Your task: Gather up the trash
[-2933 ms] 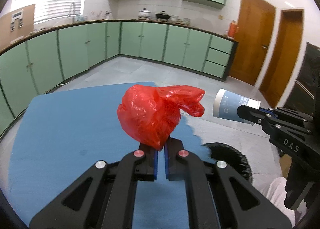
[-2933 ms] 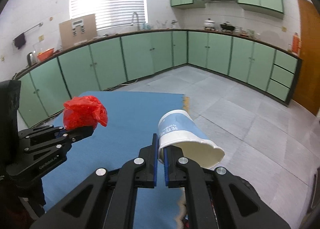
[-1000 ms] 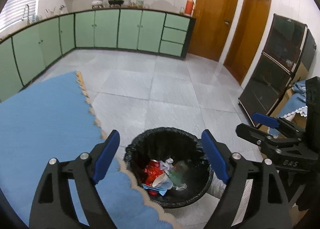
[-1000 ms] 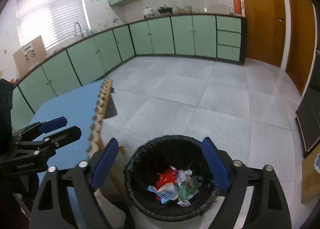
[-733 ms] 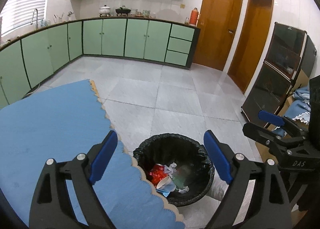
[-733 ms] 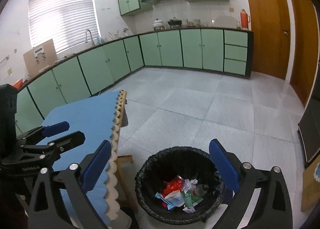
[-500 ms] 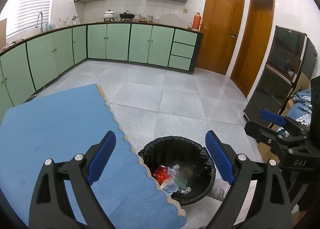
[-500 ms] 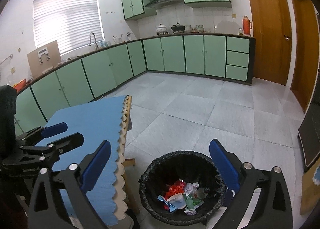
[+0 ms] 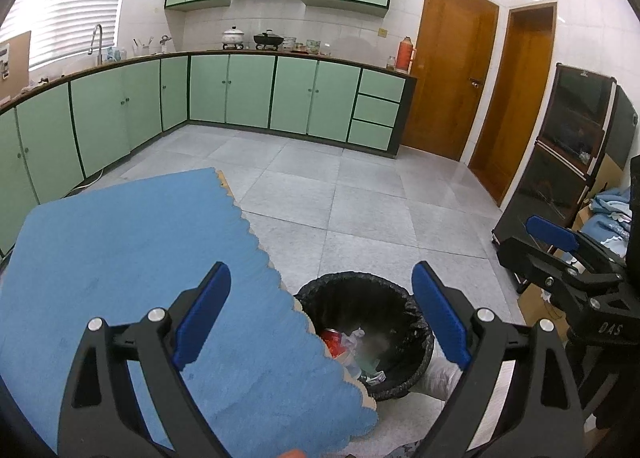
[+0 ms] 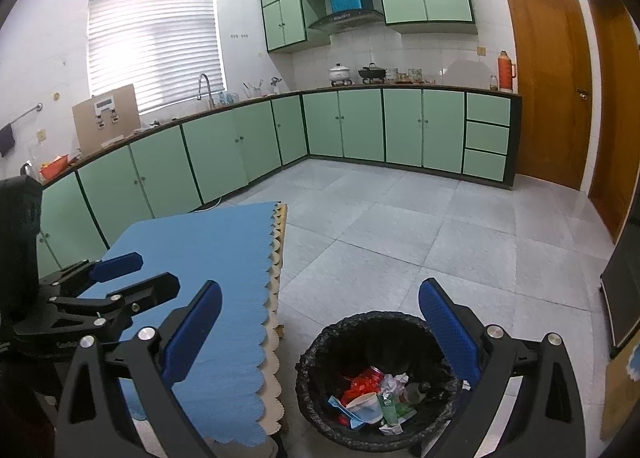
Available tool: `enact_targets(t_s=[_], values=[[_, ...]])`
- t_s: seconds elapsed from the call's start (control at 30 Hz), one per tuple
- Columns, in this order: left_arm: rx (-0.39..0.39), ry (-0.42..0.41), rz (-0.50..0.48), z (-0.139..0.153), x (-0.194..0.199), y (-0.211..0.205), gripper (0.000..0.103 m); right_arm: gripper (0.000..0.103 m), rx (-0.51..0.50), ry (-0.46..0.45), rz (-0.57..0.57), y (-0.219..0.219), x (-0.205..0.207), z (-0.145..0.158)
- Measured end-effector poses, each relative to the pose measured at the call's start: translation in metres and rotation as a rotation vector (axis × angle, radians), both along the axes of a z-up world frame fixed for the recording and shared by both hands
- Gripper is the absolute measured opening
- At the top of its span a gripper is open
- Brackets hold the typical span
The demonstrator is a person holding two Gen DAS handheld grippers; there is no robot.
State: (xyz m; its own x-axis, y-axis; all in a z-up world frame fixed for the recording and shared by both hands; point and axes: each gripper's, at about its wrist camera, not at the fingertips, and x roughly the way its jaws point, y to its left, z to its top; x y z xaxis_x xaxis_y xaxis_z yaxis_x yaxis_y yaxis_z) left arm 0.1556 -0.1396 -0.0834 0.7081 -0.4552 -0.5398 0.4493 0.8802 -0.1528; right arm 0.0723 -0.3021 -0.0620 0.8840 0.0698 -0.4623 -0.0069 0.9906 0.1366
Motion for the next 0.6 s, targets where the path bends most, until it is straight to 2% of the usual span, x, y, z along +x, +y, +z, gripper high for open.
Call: enact_targets(t_s=[0.6], values=[[-0.023, -0.058, 0.024, 0.005, -0.023, 0.024, 0.089, 0.097, -0.021, -0.062, 0.038, 0.019, -0.016, 0.011]])
